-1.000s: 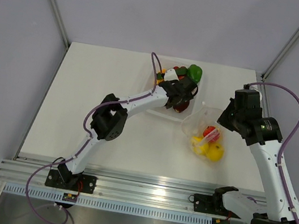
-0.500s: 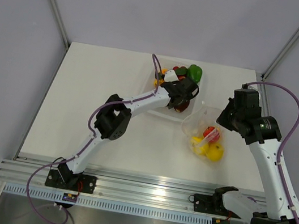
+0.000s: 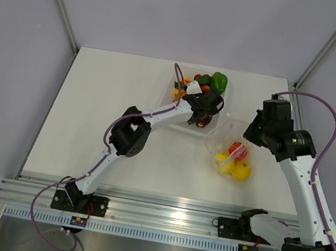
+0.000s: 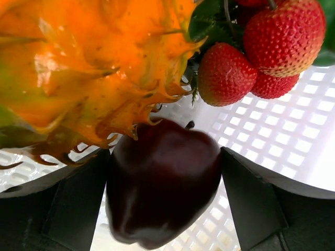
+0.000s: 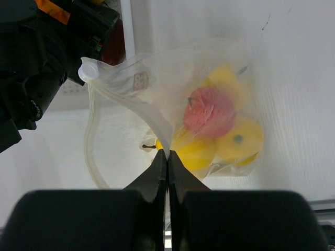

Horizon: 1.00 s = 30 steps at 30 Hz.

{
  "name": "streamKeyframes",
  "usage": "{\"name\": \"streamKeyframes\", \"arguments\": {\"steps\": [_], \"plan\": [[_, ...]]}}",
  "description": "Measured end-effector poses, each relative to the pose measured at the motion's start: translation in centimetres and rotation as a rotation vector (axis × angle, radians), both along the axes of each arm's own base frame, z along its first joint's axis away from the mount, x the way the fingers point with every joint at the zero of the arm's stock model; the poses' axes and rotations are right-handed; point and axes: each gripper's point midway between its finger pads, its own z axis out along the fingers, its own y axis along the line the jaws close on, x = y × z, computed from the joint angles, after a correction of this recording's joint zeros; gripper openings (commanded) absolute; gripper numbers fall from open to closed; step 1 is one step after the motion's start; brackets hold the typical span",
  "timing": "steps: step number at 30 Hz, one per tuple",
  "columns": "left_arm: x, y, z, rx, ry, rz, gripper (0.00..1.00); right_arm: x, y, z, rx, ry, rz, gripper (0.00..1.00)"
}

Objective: Place the food in the zip-top bag and seal the zipper
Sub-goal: Pick up the fake fruit from the bin.

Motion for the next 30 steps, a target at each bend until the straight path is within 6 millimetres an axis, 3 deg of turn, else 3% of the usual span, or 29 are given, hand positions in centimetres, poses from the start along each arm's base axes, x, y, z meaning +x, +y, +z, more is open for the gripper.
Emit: {"name": "streamKeyframes", "arguments": {"steps": [5, 9, 13, 17, 22, 30], "plan": [[0.2, -0.3, -0.2, 0.004, -0.020, -0.024, 0.66, 0.0, 0.0, 0.0, 0.000, 0.000, 0.001, 0.04], [0.3, -0.3, -0.2, -0.001, -0.030, -0.029, 0.56, 0.0, 0.0, 0.0, 0.000, 0.000, 0.001, 0.04], [-0.5, 0.4, 0.1, 0.017, -0.025, -0.043, 0.50, 0.0, 0.0, 0.0, 0.000, 0.000, 0.001, 0.04], [-1.7, 1.3, 1.6, 0.041, -0.030, -0.072, 0.46, -0.2, 0.0, -0.2, 0.000, 0.001, 0.001, 0.04], [-3.1, 2.8, 7.4, 0.027, -0.106, -0.127, 0.40, -0.2, 0.1, -0.6, 0.004, 0.005, 0.005, 0.04], [-5.9, 3.5, 21.8, -0.097, -0.333, -0.330, 0.33, 0.4, 0.6, -0.9, 0.017, 0.007, 0.017, 0.03]]}}
